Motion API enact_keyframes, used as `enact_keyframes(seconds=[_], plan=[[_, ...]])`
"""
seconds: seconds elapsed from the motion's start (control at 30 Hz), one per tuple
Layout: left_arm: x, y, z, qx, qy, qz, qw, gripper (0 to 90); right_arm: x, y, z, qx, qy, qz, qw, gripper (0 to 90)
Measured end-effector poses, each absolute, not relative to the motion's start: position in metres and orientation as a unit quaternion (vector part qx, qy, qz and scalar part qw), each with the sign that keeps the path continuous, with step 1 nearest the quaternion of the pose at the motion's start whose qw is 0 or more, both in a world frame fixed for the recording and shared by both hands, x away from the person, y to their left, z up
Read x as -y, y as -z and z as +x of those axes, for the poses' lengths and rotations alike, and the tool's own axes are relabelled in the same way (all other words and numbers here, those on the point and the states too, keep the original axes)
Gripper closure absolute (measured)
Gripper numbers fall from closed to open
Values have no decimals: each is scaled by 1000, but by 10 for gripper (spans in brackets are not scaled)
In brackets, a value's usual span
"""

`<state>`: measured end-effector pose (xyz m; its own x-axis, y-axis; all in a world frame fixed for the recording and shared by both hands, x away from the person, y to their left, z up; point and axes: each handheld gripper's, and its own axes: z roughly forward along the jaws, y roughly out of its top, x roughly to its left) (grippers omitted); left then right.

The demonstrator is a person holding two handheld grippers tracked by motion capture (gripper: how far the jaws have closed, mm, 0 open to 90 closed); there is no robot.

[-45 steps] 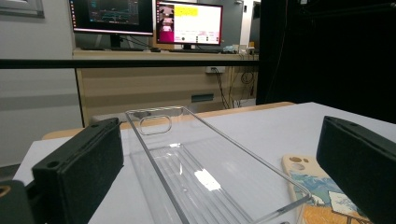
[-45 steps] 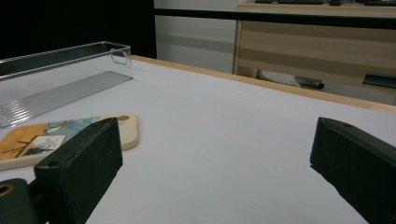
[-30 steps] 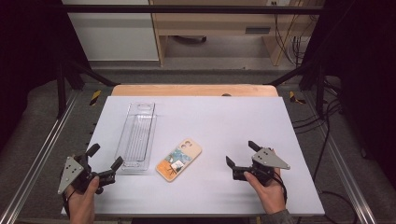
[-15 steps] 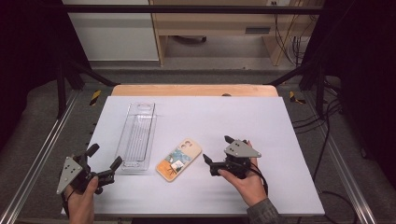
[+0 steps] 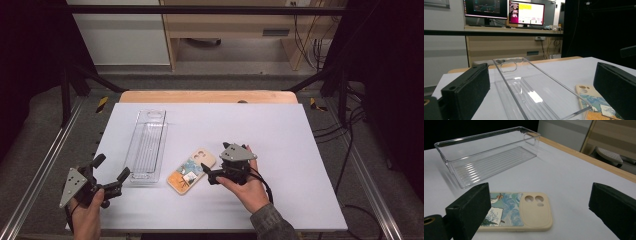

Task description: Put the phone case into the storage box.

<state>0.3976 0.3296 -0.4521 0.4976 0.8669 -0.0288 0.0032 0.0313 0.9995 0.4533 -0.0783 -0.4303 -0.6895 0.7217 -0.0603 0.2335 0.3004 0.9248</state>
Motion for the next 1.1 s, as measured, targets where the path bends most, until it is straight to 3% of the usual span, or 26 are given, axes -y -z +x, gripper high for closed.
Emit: enact_keyframes(seconds=[1.1], plan=[[-330, 452, 398, -366, -344, 601, 622, 4, 20, 430, 485, -801, -465, 308, 219, 95]])
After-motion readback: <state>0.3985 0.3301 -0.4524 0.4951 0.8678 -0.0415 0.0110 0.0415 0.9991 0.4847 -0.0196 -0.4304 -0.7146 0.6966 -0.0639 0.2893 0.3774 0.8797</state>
